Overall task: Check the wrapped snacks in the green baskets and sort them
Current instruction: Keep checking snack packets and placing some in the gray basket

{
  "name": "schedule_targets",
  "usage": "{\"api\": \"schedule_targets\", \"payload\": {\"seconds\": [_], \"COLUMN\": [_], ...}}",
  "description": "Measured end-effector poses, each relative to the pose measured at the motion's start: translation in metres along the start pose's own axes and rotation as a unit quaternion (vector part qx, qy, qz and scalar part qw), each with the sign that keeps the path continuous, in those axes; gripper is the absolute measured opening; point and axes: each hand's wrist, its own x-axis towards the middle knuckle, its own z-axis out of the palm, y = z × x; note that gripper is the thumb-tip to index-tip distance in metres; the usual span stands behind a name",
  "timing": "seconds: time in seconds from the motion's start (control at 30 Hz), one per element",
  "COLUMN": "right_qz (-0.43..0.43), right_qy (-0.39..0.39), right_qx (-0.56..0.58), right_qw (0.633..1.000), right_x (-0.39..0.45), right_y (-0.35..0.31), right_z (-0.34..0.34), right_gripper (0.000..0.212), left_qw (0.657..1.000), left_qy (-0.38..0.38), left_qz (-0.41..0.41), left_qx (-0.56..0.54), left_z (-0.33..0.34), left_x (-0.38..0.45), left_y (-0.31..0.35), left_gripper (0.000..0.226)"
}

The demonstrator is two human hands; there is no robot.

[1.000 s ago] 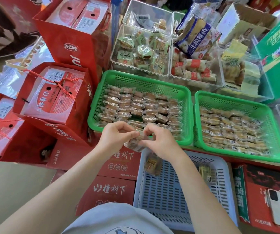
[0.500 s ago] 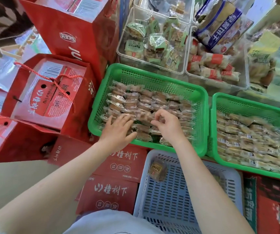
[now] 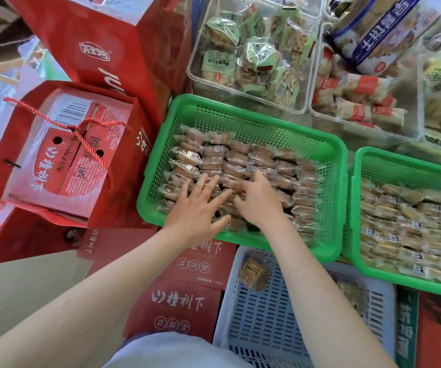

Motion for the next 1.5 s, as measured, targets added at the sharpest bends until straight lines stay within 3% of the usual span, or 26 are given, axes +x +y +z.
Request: {"api": "schedule_targets", "payload": {"seconds": [0.13,0.27,0.37,0.43,0.57,0.63,0.73,0.9,1.07,1.23,1.3,1.37,1.43,1.5], "right_qz": [0.053,0.115,0.111,0.083,-0.065,-0.077,-0.002,0.082,0.085,0.080,0.084,0.078,0.065,0.058], "right_qy": [0.050,-0.007,0.017,0.038,0.073,0.106,0.116,0.105,0.130,0.267,0.288,0.257,0.196,0.126], "right_qx": [0.071,-0.016,-0.079,-0.100,-0.100,-0.054,0.058,0.150,0.312,0.417,0.422,0.413,0.398,0.388], "right_qw": [0.995,0.993,0.990,0.991,0.990,0.990,0.992,0.980,0.937,0.865,0.856,0.870,0.894,0.911], "right_x": [0.014,0.020,0.021,0.023,0.023,0.025,0.031,0.032,0.004,-0.054,-0.075,-0.094,-0.110,-0.123], "right_y": [0.000,-0.008,-0.015,-0.016,-0.006,0.002,0.006,0.004,0.005,0.003,0.002,-0.001,-0.006,-0.012], "right_z": [-0.006,0.000,-0.001,-0.002,0.002,0.005,0.005,-0.001,-0.034,-0.064,-0.067,-0.064,-0.057,-0.049], "right_gripper": [0.022,0.030,0.016,0.013,0.015,0.014,0.012,0.013,0.005,0.010,0.004,0.007,0.015,0.016], "left_qw": [1.000,1.000,1.000,1.000,1.000,1.000,1.000,1.000,1.000,1.000,0.997,0.969,0.901,0.840], "left_qy": [-0.018,-0.024,-0.025,-0.022,-0.018,-0.020,-0.023,-0.020,-0.010,0.020,0.046,0.100,0.160,0.122], "left_qz": [-0.008,-0.009,-0.009,-0.010,-0.010,-0.010,-0.011,-0.009,-0.003,0.000,-0.005,-0.047,-0.076,-0.054], "left_qx": [0.003,0.008,0.012,0.011,0.008,0.007,0.006,0.010,0.006,0.004,-0.061,-0.221,-0.396,-0.526], "left_z": [0.000,-0.001,-0.001,0.000,0.000,0.001,0.001,0.003,0.003,0.001,-0.003,-0.012,-0.029,-0.048], "left_x": [0.001,0.001,0.001,0.001,0.001,0.001,0.001,0.000,0.000,-0.004,-0.008,-0.014,-0.026,-0.048], "left_y": [0.001,0.001,0.001,0.001,0.001,0.001,0.000,0.000,-0.001,-0.001,0.000,0.004,0.012,0.026], "left_gripper": [0.066,0.067,0.066,0.066,0.066,0.066,0.066,0.066,0.065,0.064,0.062,0.056,0.045,0.033]}}
